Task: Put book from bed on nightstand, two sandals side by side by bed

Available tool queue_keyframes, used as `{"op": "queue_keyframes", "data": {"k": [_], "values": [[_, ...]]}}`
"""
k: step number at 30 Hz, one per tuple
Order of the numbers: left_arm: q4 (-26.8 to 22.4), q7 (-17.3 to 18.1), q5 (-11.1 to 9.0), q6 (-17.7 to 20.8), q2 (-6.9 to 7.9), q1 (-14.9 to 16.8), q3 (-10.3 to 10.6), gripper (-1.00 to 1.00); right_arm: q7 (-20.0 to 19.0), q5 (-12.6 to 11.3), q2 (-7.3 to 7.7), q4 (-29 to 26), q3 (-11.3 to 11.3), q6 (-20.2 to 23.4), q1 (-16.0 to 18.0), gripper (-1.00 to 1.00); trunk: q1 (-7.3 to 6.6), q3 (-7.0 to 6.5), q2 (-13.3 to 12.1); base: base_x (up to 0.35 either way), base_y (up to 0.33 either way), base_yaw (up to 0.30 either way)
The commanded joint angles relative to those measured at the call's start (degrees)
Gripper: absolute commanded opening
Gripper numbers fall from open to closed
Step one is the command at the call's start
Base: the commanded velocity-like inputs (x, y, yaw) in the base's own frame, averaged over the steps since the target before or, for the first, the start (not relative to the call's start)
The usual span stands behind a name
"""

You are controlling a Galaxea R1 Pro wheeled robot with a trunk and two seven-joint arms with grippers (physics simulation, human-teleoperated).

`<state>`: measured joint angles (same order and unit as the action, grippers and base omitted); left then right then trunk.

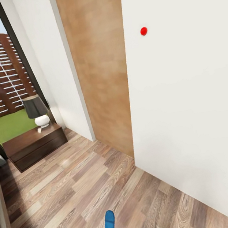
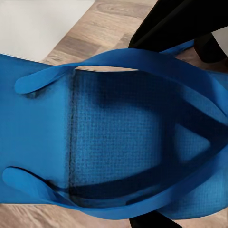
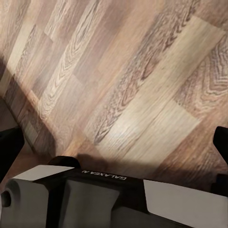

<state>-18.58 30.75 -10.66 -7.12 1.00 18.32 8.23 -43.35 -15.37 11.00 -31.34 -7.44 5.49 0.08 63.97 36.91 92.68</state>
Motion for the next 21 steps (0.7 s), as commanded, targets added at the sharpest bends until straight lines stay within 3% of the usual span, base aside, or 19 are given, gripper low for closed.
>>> {"op": "queue_keyframes", "data": {"k": [1,13,21], "values": [[0.0,0.0,-0.5,-0.3,0.06,0.0,0.5,-1.0,-0.2,-0.5,0.03,0.0,-0.1,0.6,0.0,1.0,0.03,0.05,0.0,0.287,0.092,0.0],[0.1,0.0,-0.5,-0.3,0.05,0.0,0.5,-1.0,-0.3,-0.5,0.08,0.0,-0.1,0.6,0.0,1.0,0.03,0.05,0.0,0.148,0.017,0.0],[0.1,0.0,-0.5,-0.3,0.01,0.0,0.5,-1.0,-0.3,-0.5,0.08,0.0,-0.1,0.6,0.0,1.0,0.03,0.05,0.0,0.288,0.0,0.0]]}}
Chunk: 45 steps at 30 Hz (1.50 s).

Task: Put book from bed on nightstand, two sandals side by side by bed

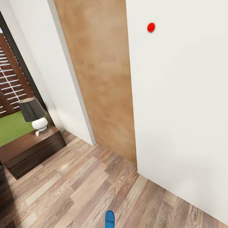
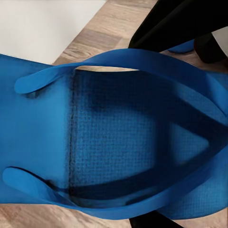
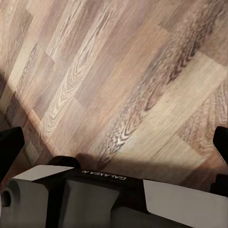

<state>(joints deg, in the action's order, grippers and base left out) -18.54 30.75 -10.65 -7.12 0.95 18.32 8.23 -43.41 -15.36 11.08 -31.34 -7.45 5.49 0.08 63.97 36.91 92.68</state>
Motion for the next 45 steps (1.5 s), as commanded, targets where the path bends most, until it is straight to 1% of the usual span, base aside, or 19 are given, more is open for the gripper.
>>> {"op": "queue_keyframes", "data": {"k": [1,13,38,45], "values": [[0.0,0.0,-0.5,-0.3,0.06,0.0,0.5,-1.0,-0.3,-0.5,-0.01,0.0,-0.1,0.6,0.0,1.0,0.03,0.05,0.0,0.308,0.0,0.0],[0.1,0.0,-0.5,-0.3,0.06,0.0,0.5,-1.0,-0.3,-0.5,-0.01,0.0,-0.1,0.6,0.0,1.0,0.03,0.05,0.0,0.308,0.01,0.0],[0.0,0.0,-0.5,-0.3,0.07,0.0,0.5,-1.0,-0.2,-0.5,-0.1,0.0,-0.1,0.6,0.0,1.0,0.03,0.05,0.0,0.298,0.121,0.0],[0.1,0.0,-0.5,-0.3,0.05,0.0,0.5,-1.0,-0.3,-0.5,-0.13,0.0,0.0,0.6,0.0,1.0,0.03,0.05,0.0,0.291,0.029,0.0]]}}
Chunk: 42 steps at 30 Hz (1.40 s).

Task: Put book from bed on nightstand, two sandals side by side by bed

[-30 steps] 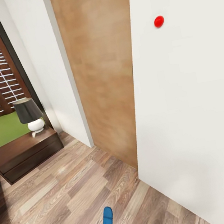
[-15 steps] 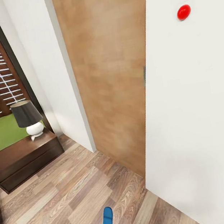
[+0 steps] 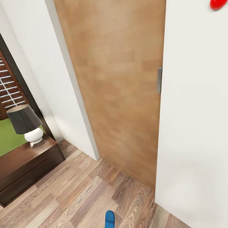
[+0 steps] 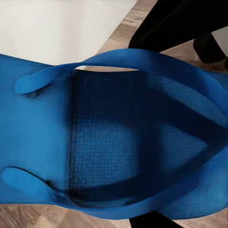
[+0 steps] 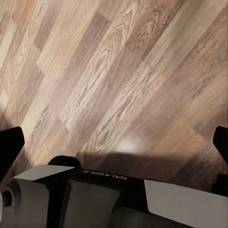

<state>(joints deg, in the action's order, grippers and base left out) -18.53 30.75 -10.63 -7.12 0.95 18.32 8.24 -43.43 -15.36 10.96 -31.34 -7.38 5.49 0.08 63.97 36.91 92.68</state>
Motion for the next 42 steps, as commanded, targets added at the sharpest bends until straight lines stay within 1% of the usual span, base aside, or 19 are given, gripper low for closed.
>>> {"op": "queue_keyframes", "data": {"k": [1,5,10,27,32,42], "values": [[0.1,0.0,-0.5,-0.3,0.05,0.0,0.5,-1.0,-0.2,-0.5,-0.02,0.0,-0.1,0.6,0.0,1.0,0.03,0.05,0.0,0.293,0.002,0.0],[0.1,0.0,-0.5,-0.3,0.04,0.0,0.5,-1.0,-0.2,-0.5,-0.03,0.0,-0.1,0.6,0.0,1.0,0.03,0.05,0.0,0.259,0.001,-0.017],[0.1,0.0,-0.5,-0.3,0.04,0.0,0.5,-1.0,-0.2,-0.5,-0.08,0.0,-0.1,0.6,0.0,1.0,0.03,0.05,0.0,0.096,0.0,-0.174],[0.0,0.0,-0.5,-0.3,0.02,0.0,0.5,-1.0,-0.2,-0.5,-0.02,0.0,-0.1,0.6,0.0,1.0,0.03,0.05,0.0,0.002,0.0,-0.278],[0.0,0.0,-0.5,-0.3,0.04,0.0,0.5,-1.0,-0.2,-0.5,-0.06,0.0,-0.1,0.6,0.0,1.0,0.03,0.05,0.0,0.154,0.0,-0.282],[0.0,0.0,-0.5,-0.3,0.02,0.0,0.5,-1.0,-0.2,-0.5,-0.13,0.0,-0.1,0.6,0.0,1.0,0.03,0.05,0.0,0.016,0.0,-0.282]]}}
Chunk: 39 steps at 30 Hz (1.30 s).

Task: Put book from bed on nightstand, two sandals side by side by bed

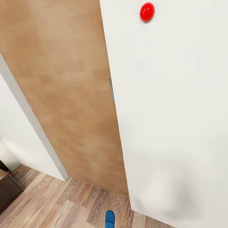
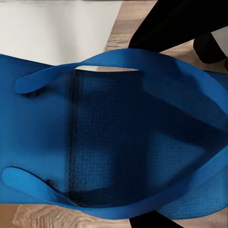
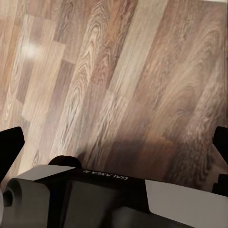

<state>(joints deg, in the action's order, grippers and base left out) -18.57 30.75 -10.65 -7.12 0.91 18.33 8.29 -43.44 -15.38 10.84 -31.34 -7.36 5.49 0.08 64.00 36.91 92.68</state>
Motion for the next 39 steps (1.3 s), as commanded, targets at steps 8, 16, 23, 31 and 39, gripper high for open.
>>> {"op": "queue_keyframes", "data": {"k": [8,16,23,31,39], "values": [[0.1,0.0,-0.5,-0.3,0.08,0.0,0.5,-1.0,-0.2,-0.5,0.02,0.0,-0.1,0.6,0.0,1.0,0.0,0.05,0.0,0.0,0.0,-0.282],[0.1,0.0,-0.5,-0.3,0.07,0.0,0.5,-1.0,-0.2,-0.5,0.13,0.0,-0.1,0.6,0.0,1.0,0.0,0.05,0.0,0.0,0.0,-0.282],[0.1,0.0,-0.5,-0.3,0.07,0.0,0.5,-1.0,-0.2,-0.5,0.2,0.0,-0.1,0.6,0.0,1.0,0.0,0.05,0.0,0.0,0.0,-0.282],[0.1,0.0,-0.4,-0.3,0.06,0.0,0.5,-1.0,-0.2,-0.5,0.23,0.0,-0.1,0.6,0.0,1.0,0.0,0.05,0.0,0.0,0.0,-0.282],[0.1,0.0,-0.4,-0.3,0.06,0.0,0.5,-1.0,-0.2,-0.5,0.23,0.0,-0.1,0.6,0.0,1.0,0.0,0.05,0.0,0.0,0.0,-0.282]]}}
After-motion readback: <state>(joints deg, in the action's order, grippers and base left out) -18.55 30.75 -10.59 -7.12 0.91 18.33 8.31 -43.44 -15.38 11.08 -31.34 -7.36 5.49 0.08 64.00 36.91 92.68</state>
